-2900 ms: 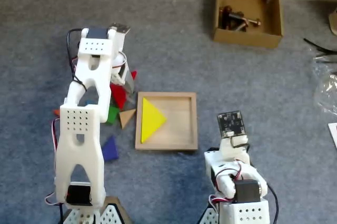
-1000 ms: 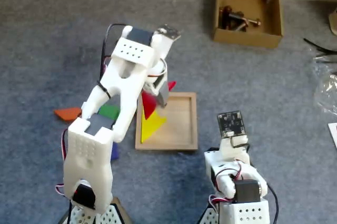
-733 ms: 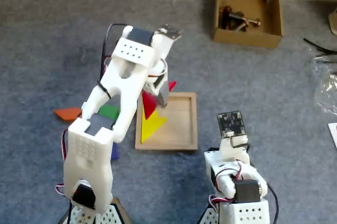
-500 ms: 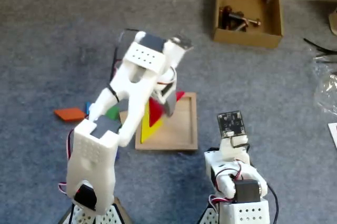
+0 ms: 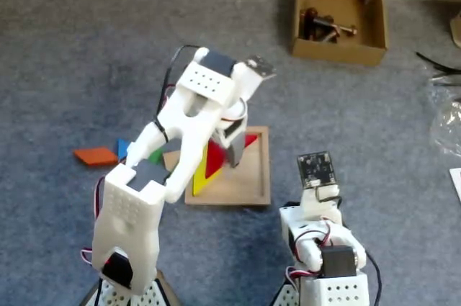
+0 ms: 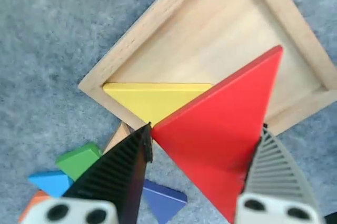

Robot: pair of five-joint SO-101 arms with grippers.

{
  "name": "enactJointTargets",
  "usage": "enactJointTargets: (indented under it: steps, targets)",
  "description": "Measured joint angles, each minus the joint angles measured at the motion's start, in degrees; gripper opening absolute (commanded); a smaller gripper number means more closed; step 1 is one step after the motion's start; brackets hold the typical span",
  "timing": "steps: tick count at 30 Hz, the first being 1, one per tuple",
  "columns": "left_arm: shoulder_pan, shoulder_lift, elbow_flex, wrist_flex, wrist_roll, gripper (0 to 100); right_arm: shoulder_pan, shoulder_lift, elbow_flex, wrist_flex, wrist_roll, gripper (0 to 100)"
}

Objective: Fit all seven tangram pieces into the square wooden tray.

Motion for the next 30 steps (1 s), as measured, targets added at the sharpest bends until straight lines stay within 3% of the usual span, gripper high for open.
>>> enactJointTargets:
  steps: [13,21,30]
  targets:
    - [0.09,0.0,0.0,0.0,-0.88,0,0.0,0.0,0.0,0.0,0.0,0.5]
    - [0.44,0.0,4.66,0.0,-12.04,0,0.0,0.0,0.0,0.0,0.0,0.5]
    - [5.89,-0.62,8.26,0.0,-18.02,0,0.0,0.0,0.0,0.0,0.0,0.5]
